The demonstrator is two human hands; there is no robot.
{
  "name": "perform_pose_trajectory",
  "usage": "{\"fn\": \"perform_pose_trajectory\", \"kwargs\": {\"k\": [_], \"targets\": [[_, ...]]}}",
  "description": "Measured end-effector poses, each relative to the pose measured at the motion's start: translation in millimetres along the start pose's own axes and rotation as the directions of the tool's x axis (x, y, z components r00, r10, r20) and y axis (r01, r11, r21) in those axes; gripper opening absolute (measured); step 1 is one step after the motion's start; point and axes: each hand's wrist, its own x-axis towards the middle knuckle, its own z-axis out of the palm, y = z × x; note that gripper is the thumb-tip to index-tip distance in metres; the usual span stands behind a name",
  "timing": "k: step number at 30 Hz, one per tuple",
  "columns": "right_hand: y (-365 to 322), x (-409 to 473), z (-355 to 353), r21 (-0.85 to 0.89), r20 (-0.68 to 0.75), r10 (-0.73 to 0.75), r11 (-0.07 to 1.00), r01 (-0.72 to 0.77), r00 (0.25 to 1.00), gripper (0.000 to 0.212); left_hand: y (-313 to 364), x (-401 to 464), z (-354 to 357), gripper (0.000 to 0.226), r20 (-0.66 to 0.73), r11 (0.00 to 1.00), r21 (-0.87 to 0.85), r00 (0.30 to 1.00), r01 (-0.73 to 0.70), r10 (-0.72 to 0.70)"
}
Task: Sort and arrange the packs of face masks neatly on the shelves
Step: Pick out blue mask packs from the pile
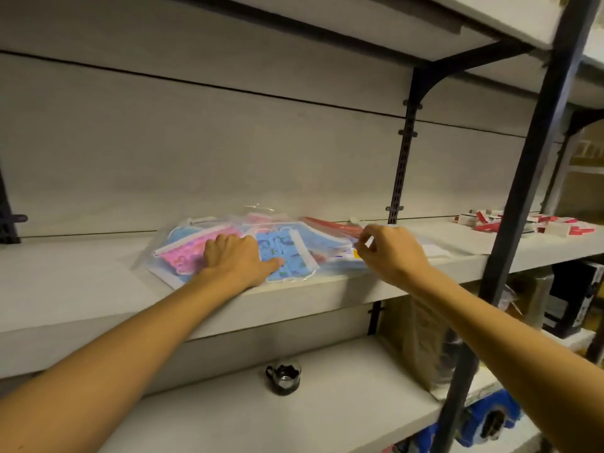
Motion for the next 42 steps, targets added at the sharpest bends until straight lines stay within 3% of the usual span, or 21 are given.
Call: {"fn": "perform_pose_trajectory", "kwargs": {"k": [6, 10, 14, 19, 25, 31, 35, 40, 42], "targets": [[15, 50, 33, 0.186, -0.010, -0.068, 0.980, 0.069, 0.998, 0.019, 11, 7, 8, 0.050, 0.006, 0.972, -0.095, 0.976, 0.216, -0.216], [20, 77, 51, 0.221, 0.066, -0.082, 0.973, 0.065, 0.994, 0.024, 8, 7, 8, 0.046, 0.013, 0.922, -0.133, 0.931, 0.364, -0.366], [24, 86, 70, 0.181, 0.108, -0.035, 0.983, 0.015, 0.993, 0.043, 13, 4, 8, 0.052, -0.094, 0.926, 0.103, 0.930, 0.363, -0.354], [28, 90, 84, 0.146, 0.132, -0.017, 0.989, -0.002, 0.991, 0.056, 13, 4, 7, 0.036, -0.118, 0.902, 0.116, 0.907, 0.416, -0.403], [32, 91, 82, 0.253, 0.129, -0.024, 0.967, -0.010, 0.991, 0.039, 20, 1, 4, 0.026, -0.157, 0.920, 0.135, 0.925, 0.367, -0.346], [36, 88, 78, 0.497, 0.073, 0.010, 0.867, -0.045, 0.997, 0.023, 21, -3, 2, 0.030, -0.271, 0.927, -0.016, 0.891, 0.374, -0.364], [37, 88, 79, 0.569, 0.055, 0.061, 0.819, -0.081, 0.997, 0.017, 19, -4, -1, 0.036, -0.245, 0.926, -0.075, 0.893, 0.370, -0.377], [37, 86, 77, 0.621, 0.045, 0.098, 0.777, -0.104, 0.994, 0.027, 11, -1, 1, 0.036, -0.156, 0.908, -0.115, 0.895, 0.403, -0.417], [37, 89, 77, 0.621, 0.067, 0.131, 0.770, -0.144, 0.989, 0.040, 9, -2, 1, 0.033, -0.147, 0.894, -0.177, 0.887, 0.412, -0.438]]}}
